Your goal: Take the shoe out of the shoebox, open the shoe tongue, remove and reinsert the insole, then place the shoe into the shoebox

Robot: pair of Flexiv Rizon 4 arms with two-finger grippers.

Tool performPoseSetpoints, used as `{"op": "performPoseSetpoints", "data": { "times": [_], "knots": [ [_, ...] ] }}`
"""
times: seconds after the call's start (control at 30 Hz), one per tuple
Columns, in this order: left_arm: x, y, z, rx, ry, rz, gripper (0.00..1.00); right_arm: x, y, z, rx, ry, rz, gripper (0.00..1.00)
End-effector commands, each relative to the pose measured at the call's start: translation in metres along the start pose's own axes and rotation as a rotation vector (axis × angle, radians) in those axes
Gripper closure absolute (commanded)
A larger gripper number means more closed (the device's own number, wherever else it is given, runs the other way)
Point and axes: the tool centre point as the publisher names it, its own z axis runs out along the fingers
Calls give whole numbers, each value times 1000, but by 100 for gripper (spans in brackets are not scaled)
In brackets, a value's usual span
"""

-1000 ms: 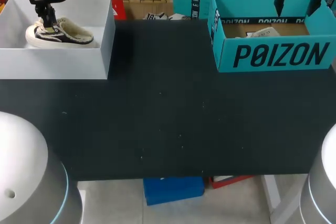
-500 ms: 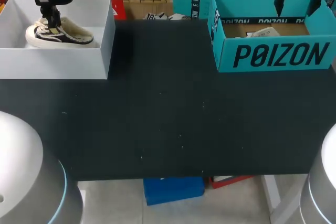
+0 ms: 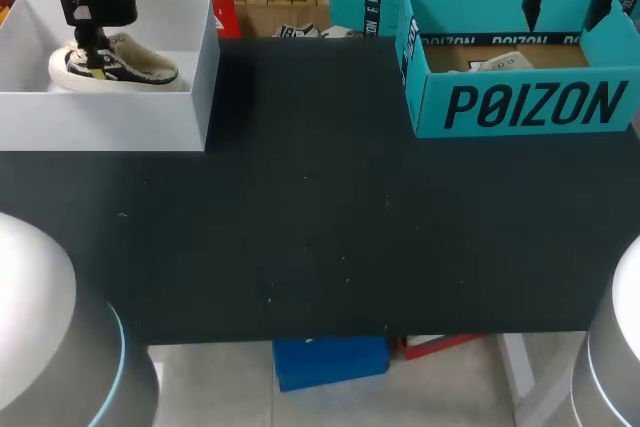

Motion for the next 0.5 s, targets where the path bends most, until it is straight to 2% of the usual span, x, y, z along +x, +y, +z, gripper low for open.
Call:
{"op": "performPoseSetpoints", "data": {
  "times": [0.03, 0.5],
  "knots": [
    [-9, -4, 11, -5, 2, 15, 53, 0, 1, 0, 1, 0, 0, 0],
    [-13, -8, 29, 0, 9, 41, 55, 0, 1, 0, 1, 0, 0, 0]
  ]
}}
